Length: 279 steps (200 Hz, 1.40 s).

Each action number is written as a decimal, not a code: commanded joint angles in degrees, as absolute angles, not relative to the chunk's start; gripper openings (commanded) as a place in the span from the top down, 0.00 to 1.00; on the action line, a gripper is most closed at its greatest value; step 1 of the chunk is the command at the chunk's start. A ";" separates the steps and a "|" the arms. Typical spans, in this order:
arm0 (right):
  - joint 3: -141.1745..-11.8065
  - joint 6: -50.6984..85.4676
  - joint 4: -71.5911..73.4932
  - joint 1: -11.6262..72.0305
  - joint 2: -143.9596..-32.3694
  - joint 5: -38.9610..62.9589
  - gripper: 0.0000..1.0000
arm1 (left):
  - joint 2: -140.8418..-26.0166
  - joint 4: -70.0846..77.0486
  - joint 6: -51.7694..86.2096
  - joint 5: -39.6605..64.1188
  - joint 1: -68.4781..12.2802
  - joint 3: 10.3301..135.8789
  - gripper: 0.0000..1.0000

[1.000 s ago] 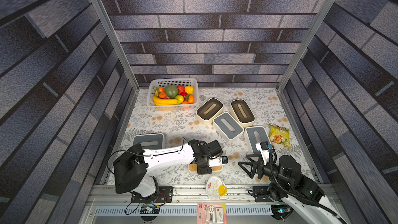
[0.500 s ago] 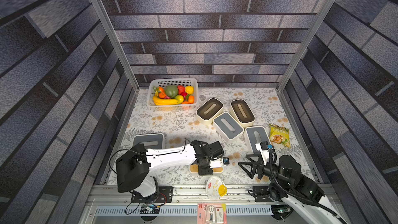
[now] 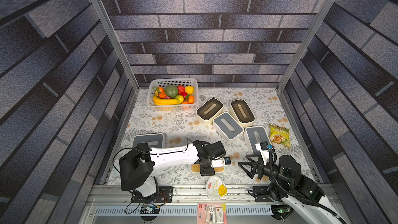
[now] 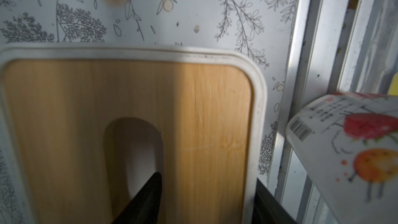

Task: Stack the tissue boxes
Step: Place the tissue box at the center of the board.

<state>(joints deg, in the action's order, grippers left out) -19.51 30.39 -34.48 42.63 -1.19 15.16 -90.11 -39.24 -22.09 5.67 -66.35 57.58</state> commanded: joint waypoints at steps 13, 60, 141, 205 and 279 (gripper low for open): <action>-18.98 29.67 -33.48 43.02 -0.88 15.88 0.00 | -89.31 -39.06 -22.73 5.10 -66.79 57.61 0.35; -18.98 29.62 -33.45 43.06 -0.97 15.83 0.00 | -88.77 -38.90 -22.76 4.72 -66.77 57.40 0.32; -18.93 29.64 -33.44 43.06 -0.97 15.81 0.00 | -86.36 -39.95 -23.21 4.77 -66.16 57.41 0.26; -18.94 29.64 -33.48 43.05 -1.00 15.75 0.00 | -84.97 -41.03 -23.65 6.14 -65.74 57.64 0.24; -19.16 29.80 -33.66 43.00 -0.97 15.40 0.00 | -80.53 -41.92 -23.65 7.82 -64.52 57.41 0.23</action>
